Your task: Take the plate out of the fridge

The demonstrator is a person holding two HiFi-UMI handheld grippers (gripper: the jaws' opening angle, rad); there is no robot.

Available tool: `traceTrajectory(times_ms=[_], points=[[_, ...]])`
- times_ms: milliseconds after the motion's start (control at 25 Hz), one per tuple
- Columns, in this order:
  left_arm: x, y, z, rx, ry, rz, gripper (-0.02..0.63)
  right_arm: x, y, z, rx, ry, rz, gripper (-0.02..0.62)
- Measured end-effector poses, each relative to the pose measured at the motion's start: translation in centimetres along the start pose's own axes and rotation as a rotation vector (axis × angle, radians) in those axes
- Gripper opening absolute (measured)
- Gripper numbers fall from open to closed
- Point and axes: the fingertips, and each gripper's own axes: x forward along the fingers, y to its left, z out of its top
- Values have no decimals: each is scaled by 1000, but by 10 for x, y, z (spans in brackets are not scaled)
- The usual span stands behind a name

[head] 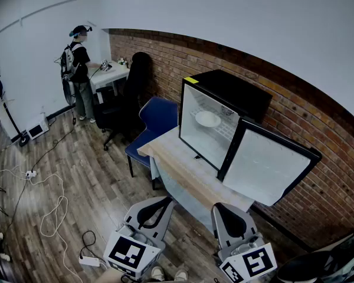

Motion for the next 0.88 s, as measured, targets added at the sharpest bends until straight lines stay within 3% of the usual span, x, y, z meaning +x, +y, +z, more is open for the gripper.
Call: traceTrajectory(times_ms=[480,880], points=[[15,-2,-3,42,-1,29,23,-3,-11,-5,5,2,8,32],[26,-15,-21,23,27,23,23,-8,-21,-19,16,39,43,32]])
